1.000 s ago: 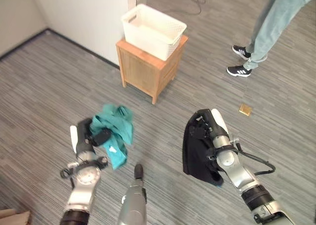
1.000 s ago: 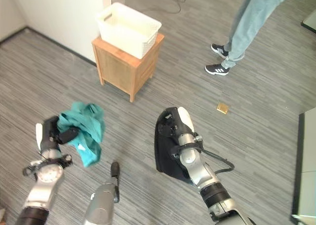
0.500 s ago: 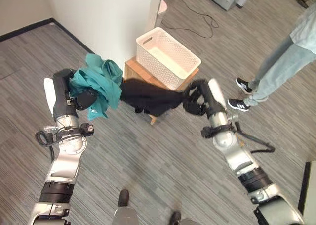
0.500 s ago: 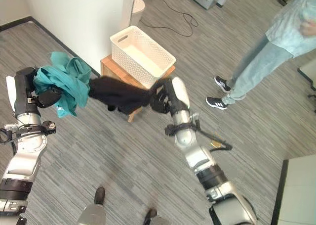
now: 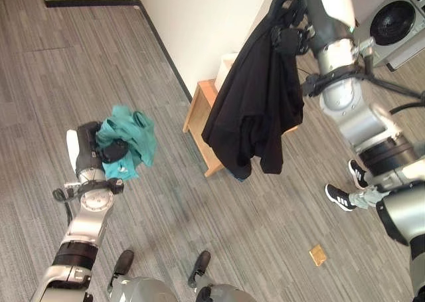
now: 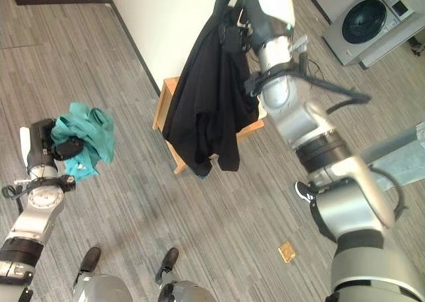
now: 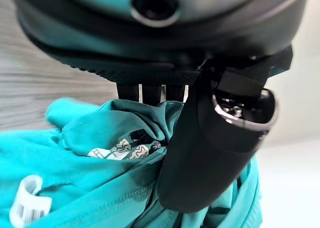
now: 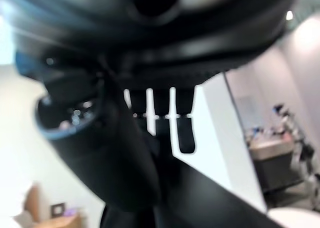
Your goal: Pick up bed clothes into laundry basket.
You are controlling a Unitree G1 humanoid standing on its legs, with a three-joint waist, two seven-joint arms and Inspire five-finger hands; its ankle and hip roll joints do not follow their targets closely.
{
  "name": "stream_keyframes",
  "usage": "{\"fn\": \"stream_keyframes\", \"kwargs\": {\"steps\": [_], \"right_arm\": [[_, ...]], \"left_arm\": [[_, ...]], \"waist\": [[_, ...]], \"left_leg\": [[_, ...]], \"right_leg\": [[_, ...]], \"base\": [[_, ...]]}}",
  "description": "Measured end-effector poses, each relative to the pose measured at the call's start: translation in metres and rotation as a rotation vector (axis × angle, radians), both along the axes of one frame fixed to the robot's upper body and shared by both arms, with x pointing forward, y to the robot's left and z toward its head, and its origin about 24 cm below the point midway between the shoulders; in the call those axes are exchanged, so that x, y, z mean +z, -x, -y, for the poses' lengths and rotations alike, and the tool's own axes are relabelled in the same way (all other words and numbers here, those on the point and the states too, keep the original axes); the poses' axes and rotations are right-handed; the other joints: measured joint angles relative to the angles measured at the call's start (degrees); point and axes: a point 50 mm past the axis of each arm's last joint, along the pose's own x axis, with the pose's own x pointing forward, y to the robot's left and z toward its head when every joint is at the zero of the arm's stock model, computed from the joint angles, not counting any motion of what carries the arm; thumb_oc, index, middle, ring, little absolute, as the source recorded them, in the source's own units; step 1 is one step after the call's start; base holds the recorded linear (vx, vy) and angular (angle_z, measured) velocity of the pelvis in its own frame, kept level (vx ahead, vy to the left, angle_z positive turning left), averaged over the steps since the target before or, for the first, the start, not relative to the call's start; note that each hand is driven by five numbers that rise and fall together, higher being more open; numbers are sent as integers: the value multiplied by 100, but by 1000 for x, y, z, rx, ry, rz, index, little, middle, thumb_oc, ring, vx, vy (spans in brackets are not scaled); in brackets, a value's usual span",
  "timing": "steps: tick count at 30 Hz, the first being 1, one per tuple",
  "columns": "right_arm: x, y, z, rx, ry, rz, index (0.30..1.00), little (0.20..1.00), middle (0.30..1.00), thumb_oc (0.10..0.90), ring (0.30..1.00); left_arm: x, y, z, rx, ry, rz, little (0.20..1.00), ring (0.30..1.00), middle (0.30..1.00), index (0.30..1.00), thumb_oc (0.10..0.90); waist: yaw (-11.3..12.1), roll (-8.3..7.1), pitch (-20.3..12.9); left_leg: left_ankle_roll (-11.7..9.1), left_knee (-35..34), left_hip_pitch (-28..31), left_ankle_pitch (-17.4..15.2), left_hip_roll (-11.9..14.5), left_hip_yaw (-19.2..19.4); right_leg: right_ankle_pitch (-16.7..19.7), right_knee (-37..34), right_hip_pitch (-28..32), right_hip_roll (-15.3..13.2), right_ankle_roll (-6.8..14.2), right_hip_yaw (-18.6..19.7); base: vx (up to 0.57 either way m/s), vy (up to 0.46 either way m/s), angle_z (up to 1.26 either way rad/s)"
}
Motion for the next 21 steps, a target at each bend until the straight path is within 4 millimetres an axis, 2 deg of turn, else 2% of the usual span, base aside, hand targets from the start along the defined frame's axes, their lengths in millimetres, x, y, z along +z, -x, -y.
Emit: {"fn": "stream_keyframes", "kwargs": {"steps": [3,5,6,7,8,9,12,13,15,17,19,20,21], "right_arm": [[2,-1,22,-86,0,-12,300,300,300,400,300],[3,0,25,-100,1,-13,300,300,300,400,300],[1,-1,30,-121,5,-20,300,300,300,400,300],[-1,2,41,-152,42,-14,300,300,300,400,300],[-4,0,57,-234,82,-44,300,300,300,400,300],[-9,-3,67,-290,65,-81,300,300,300,400,300],[-13,-4,77,-336,52,-112,300,300,300,400,300],[-19,-4,83,-358,46,-138,300,300,300,400,300],[-28,-4,94,-408,34,-175,300,300,300,400,300],[-21,0,103,-424,-3,-150,300,300,300,400,300],[-22,-1,102,-423,3,-155,300,300,300,400,300],[-19,-1,100,-410,7,-145,300,300,300,400,300],[-17,0,98,-399,9,-135,300,300,300,400,300]], "left_arm": [[-6,9,-10,34,12,-17,300,300,300,300,400],[-4,12,-17,65,19,-6,300,300,300,300,400],[-3,13,-21,73,17,-3,300,300,300,300,400],[-2,7,-17,46,21,-7,300,300,300,300,400],[-9,7,-14,19,28,-35,300,300,300,300,400],[-21,20,-16,31,36,-68,300,300,300,300,400],[-57,71,-48,176,57,-205,300,300,300,300,400],[-67,90,-61,245,70,-245,300,300,300,300,400],[-70,103,-72,307,76,-262,300,300,300,300,400],[-68,104,-77,342,63,-260,300,300,300,300,400],[-64,98,-76,333,59,-249,300,300,300,300,400],[-63,96,-73,314,56,-244,300,300,300,300,400],[-64,95,-71,305,56,-244,300,300,300,300,400]], "waist": [[9,-5,-4],[11,-5,-4],[43,74,46],[-32,-38,52],[-182,-94,19],[-4,55,-42],[313,293,-37],[315,377,-27],[328,386,-19],[330,521,54],[362,487,47],[386,467,34],[382,466,32]], "left_leg": [[0,-23,0,0,-21,110],[-1,-21,-1,0,-20,109],[-107,107,-152,9,-63,272],[-153,546,-583,4,-287,704],[145,898,-926,142,-538,1375],[312,581,-619,189,-579,1427],[399,249,-139,147,-770,1390],[437,159,14,109,-779,1427],[437,127,155,110,-761,1526],[512,17,245,9,-593,1540],[518,1,258,10,-582,1615],[517,2,272,5,-608,1630],[514,-4,279,11,-662,1601]], "right_leg": [[-54,-1,6,-20,58,-6],[-54,-1,5,-18,58,-10],[-108,9,15,-86,57,-46],[-226,0,-11,-277,21,-80],[-178,18,-25,-515,-9,-252],[-216,53,-33,-535,32,-124],[-74,12,4,-635,48,92],[-59,192,-9,-664,67,80],[-77,428,-82,-708,105,62],[-373,1150,-434,-889,830,53],[-530,1416,-582,-1041,981,-144],[-565,1342,-528,-1070,896,-300],[-496,1233,-490,-1022,612,-316]], "base": [[81,-17,2],[103,-20,1],[210,-32,35],[227,-25,101],[17,48,74],[68,79,22],[179,101,-78],[180,-8,-54],[86,-68,-26],[120,-170,-13],[101,-116,-10],[7,-7,-13],[0,-1,-14]]}}
